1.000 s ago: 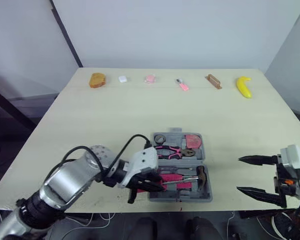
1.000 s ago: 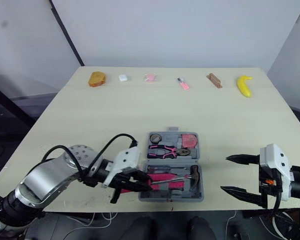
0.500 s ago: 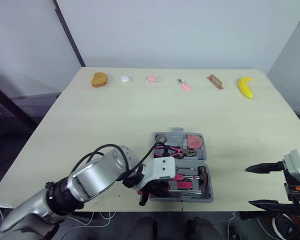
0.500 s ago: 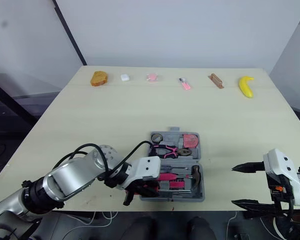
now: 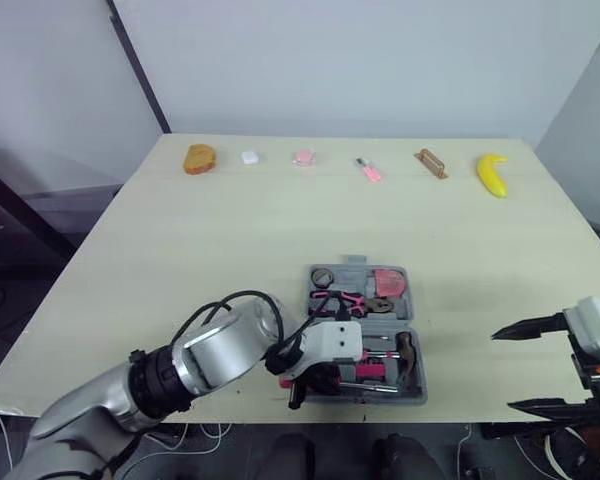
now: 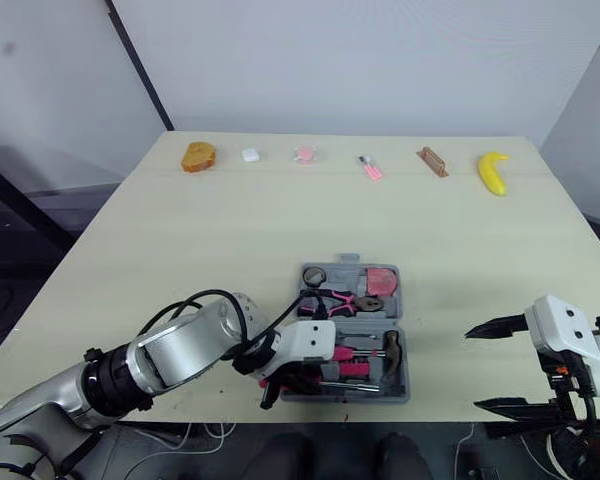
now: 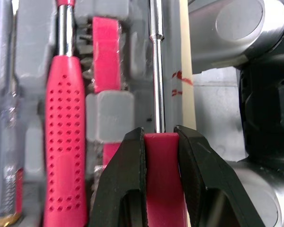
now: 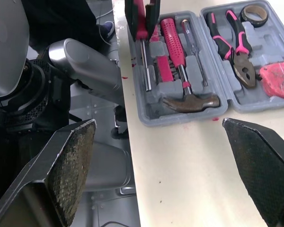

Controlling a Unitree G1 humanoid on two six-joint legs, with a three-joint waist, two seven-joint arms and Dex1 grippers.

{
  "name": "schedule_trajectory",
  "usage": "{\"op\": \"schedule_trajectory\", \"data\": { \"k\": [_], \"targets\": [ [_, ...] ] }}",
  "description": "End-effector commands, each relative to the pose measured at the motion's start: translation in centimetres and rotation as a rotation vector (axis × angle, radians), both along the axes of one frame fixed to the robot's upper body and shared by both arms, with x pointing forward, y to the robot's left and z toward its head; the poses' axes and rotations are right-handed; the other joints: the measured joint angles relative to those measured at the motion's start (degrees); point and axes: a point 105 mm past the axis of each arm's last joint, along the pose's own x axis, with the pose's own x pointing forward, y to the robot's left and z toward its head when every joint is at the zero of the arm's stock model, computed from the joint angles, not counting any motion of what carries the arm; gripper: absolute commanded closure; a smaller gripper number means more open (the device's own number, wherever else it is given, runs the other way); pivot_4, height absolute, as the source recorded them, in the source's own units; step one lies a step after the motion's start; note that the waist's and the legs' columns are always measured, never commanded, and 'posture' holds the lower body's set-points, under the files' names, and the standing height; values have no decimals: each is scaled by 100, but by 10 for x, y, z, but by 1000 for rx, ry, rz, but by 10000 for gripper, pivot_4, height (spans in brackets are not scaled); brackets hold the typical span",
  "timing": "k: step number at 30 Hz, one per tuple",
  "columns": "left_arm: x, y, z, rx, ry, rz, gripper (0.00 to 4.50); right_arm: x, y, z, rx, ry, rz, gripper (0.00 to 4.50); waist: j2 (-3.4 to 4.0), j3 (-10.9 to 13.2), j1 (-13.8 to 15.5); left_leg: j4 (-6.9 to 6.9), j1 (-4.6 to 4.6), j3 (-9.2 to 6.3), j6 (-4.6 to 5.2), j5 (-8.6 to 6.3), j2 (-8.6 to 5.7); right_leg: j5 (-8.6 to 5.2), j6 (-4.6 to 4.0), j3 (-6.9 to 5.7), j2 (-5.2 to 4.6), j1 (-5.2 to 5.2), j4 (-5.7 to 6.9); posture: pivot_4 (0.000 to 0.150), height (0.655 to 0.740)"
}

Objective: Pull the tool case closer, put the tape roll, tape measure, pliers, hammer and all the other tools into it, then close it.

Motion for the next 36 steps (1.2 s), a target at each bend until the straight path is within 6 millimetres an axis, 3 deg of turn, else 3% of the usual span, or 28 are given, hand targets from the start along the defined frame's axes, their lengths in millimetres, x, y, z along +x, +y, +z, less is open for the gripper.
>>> {"op": "schedule_trajectory", "data": {
  "k": [1,9,16,20,23,31,34,36],
  "targets": [
    [-1,-5,-2,12,-16,-7,40225,0,2,3,6,-23,16,0,0,0,-2,2,-1,-2,0,0,0,0,0,-1,0,0,0,1500,7400],
    [5,-23,-9,6,-6,62,40225,0,4,3,16,-28,8,0,1,-1,0,11,-5,-14,0,0,-5,0,1,-9,-2,3,5,1500,7400],
    [8,-25,-14,22,-18,50,40225,0,4,3,18,-33,-12,0,2,-1,-11,18,-4,-21,0,0,-7,0,1,-13,-2,7,9,1500,7400],
    [13,-25,-11,7,-36,68,21175,0,3,2,21,-35,-20,0,5,-3,-6,18,-1,-22,0,0,-8,0,1,-13,-2,11,9,1500,7400],
    [15,-22,-2,-40,-12,89,10492,0,4,2,25,-37,-26,0,5,-3,-2,20,0,-23,0,0,-9,0,2,-13,-5,13,10,1500,7400],
    [12,0,34,-363,90,23,10492,2,7,0,48,-47,-44,0,15,-5,-20,25,2,-23,0,1,-4,0,2,-13,-7,13,12,1500,7400],
    [17,19,29,-425,137,35,10492,3,8,-1,57,-49,-51,0,15,-5,4,25,0,-22,0,1,-8,1,3,-15,-13,14,10,1500,7400],
    [16,24,23,-452,129,6,15342,3,9,-1,62,-49,-55,0,16,-4,-2,25,0,-22,0,1,-11,1,3,-18,-14,14,9,1500,7400]
  ]
}}
